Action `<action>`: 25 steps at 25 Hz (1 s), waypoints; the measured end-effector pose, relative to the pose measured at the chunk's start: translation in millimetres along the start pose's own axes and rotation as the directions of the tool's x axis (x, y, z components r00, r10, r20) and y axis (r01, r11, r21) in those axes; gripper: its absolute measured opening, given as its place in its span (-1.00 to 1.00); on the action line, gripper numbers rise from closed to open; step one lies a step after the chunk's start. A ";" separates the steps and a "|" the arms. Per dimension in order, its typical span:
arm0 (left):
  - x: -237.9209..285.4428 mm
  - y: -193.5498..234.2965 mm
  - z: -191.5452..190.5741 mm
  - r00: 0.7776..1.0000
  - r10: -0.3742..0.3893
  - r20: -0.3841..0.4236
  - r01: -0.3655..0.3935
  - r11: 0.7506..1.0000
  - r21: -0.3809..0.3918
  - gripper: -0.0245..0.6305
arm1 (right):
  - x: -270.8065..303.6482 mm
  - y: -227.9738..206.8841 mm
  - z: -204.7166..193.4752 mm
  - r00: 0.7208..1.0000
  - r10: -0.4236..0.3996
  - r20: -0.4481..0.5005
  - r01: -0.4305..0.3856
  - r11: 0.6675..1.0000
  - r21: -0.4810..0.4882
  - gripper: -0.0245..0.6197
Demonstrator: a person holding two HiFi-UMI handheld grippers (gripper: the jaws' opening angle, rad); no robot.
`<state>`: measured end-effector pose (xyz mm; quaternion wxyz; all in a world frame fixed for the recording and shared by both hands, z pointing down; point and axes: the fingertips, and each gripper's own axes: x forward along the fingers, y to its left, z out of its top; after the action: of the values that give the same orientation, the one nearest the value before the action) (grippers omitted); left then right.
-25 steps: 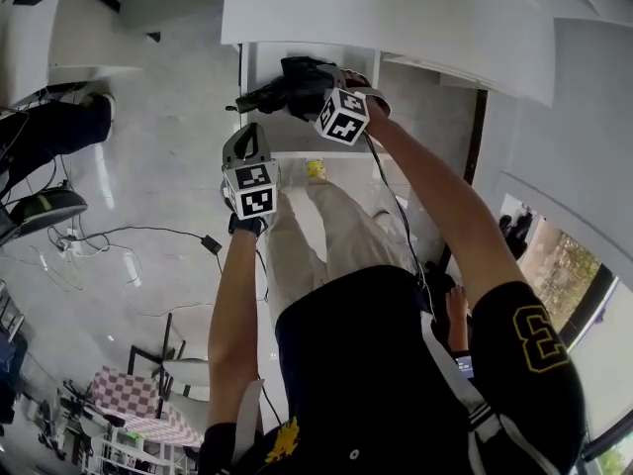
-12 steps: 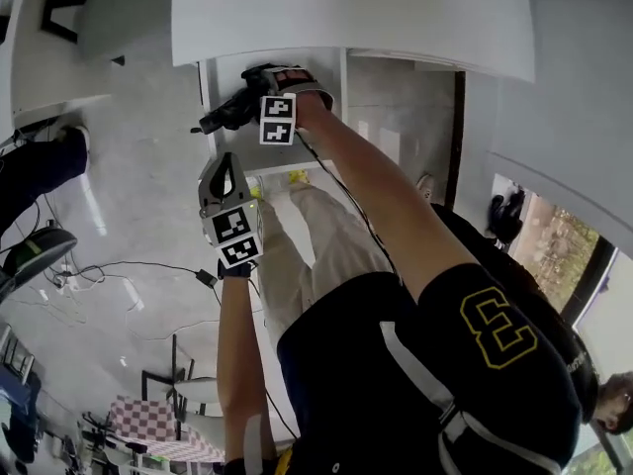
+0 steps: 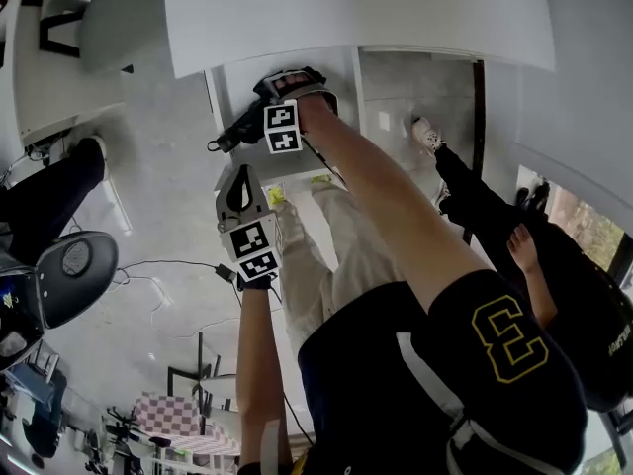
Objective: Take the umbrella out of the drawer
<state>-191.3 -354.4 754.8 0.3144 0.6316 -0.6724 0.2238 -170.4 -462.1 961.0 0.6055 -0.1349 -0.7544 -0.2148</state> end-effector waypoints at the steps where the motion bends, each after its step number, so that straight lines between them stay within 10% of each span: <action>1: 0.3 1.6 0.6 1.000 0.002 0.001 -0.002 1.000 -0.002 -0.87 | 1.2 1.0 1.1 1.000 0.012 0.011 -0.013 1.000 0.016 0.50; 12: 1.3 7.7 1.9 1.000 0.001 0.015 -0.001 0.999 -0.033 -0.87 | 2.8 2.3 4.3 0.997 0.072 0.037 -0.075 0.995 0.073 0.39; 25: -1.0 -5.7 -17.4 1.000 -0.013 -0.017 0.012 0.998 -0.054 -0.87 | 0.3 6.9 -10.6 0.992 0.087 0.089 -0.113 0.927 0.357 0.29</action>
<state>-183.2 -342.2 765.8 0.3386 0.6251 -0.6714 0.2093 -158.2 -461.3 964.3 0.6027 -0.0671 -0.7943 -0.0366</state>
